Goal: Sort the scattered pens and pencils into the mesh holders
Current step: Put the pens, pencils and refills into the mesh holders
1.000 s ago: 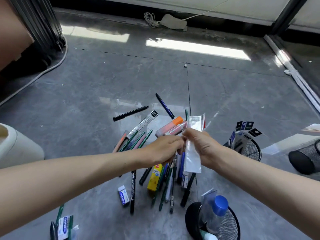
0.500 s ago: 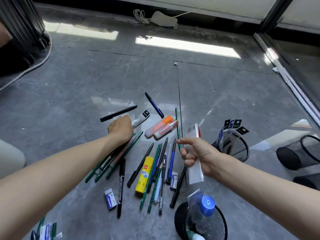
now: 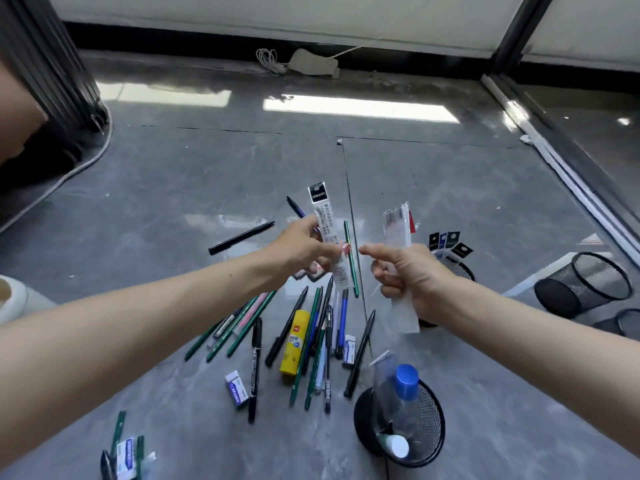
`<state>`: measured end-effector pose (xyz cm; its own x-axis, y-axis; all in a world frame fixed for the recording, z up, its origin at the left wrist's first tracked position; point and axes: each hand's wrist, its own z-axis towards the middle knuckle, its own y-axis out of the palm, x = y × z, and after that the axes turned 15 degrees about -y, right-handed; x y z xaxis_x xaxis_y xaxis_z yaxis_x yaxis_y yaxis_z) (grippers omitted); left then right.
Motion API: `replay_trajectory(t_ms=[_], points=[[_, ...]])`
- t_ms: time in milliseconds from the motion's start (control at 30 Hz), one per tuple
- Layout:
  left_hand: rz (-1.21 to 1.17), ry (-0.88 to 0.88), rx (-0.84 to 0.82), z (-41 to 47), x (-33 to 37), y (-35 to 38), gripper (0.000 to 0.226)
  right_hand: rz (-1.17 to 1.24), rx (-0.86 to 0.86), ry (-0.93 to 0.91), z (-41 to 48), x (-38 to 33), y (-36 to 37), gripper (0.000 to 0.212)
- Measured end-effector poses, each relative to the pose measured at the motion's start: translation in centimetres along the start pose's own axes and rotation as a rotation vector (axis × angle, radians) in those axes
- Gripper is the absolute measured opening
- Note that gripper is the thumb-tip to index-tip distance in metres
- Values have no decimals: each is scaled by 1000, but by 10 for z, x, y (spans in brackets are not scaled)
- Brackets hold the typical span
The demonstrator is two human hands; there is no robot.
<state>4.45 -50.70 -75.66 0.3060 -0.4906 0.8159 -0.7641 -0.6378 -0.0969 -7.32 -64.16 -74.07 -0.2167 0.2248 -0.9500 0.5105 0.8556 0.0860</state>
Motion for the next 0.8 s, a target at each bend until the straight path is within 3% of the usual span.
replay_trajectory(t_ms=[100,300,467,567,700,800], points=[[-76,50,-122,-15,18,31,1,-98,15,-123,-18,-11,-12,7],[-55,85,-201,-22,41,82,11,-326,150,-198,-41,-22,-53,13],[51,223,-22,-17,54,113,11,-421,205,-230,-42,-24,-84,29],[13,258,44,-8,60,126,5,-458,277,-240,-37,-20,-94,29],[160,259,144,5,52,141,20,-531,482,-220,-28,-10,-105,22],[214,224,173,11,41,147,18,-495,481,-223,-27,-2,-105,22]])
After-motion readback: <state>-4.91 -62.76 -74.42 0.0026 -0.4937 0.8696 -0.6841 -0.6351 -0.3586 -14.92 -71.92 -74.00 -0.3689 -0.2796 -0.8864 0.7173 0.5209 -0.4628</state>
